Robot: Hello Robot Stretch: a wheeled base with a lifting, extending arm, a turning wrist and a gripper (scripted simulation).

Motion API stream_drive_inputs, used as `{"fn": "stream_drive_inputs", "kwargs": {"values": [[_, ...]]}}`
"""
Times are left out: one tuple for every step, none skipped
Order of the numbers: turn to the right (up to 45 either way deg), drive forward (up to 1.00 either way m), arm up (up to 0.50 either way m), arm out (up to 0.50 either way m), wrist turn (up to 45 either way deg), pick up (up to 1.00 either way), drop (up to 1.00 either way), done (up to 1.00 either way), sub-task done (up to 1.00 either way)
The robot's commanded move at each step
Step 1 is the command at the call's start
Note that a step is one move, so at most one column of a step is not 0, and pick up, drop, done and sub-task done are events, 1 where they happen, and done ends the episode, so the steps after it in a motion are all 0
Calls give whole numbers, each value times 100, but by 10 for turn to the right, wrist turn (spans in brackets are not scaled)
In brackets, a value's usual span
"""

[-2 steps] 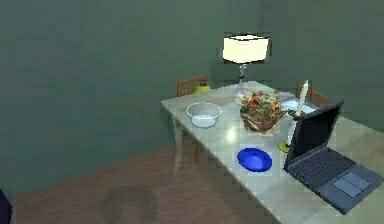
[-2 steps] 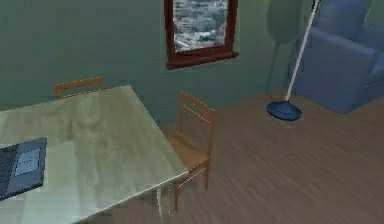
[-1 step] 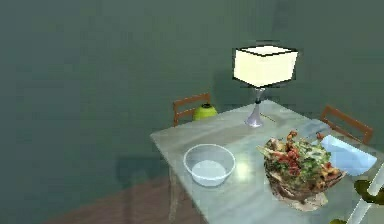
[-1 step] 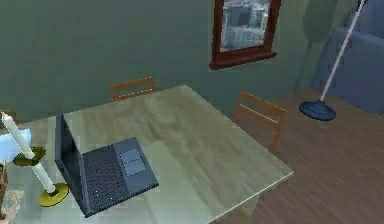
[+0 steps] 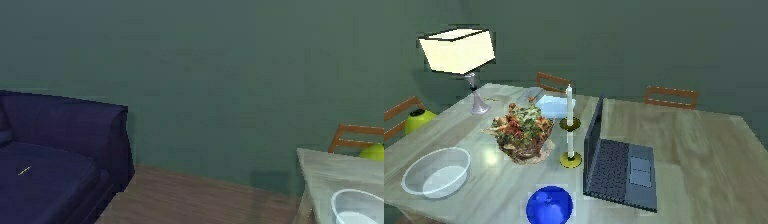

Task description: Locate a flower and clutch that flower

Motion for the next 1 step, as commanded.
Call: {"fn": "stream_drive_inputs", "kwargs": {"values": [[-120, 0, 0, 0, 0, 0, 0, 0, 0]]}}
